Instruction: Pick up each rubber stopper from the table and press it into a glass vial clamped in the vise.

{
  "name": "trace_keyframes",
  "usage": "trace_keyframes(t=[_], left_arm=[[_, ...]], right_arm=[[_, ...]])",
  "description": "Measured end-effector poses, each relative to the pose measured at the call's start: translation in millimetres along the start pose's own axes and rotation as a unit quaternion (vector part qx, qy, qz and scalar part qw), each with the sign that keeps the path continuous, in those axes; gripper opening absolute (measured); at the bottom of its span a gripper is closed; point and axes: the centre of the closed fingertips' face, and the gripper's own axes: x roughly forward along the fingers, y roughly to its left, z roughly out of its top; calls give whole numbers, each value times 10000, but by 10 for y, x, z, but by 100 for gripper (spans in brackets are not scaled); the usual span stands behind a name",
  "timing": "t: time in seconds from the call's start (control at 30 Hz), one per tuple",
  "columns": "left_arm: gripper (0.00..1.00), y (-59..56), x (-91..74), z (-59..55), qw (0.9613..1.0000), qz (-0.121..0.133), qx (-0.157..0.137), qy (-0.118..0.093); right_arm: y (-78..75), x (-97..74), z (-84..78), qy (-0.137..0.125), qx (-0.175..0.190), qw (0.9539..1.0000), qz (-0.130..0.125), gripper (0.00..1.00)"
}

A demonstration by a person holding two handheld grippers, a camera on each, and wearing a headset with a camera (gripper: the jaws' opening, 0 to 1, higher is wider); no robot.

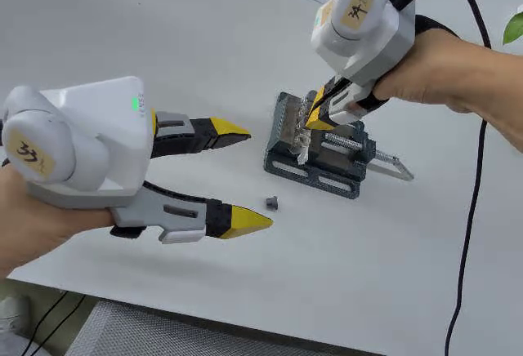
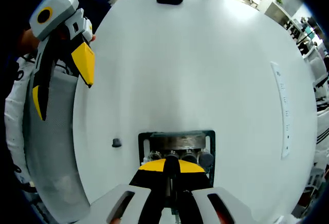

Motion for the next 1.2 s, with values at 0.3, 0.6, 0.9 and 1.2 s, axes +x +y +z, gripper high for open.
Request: trace_keyframes(t=[0.3,0.6,0.9,1.2], left_arm=[[57,19,-53,23,9999,73,67,49],[57,21,-80,50,9998,120,127,88],[57,16,-107,73,9997,150,172,130],[57,17,-131,113,9994,163,239,197]], right_arm=[[8,-13,0,-273,195,9994,-19,3],[2,-19,1,-363,181,9991,-105,3],[-15,-119,-4,-521,247,9982,-187,3],[-4,-237,-53,-730,350,9962,-315,9]])
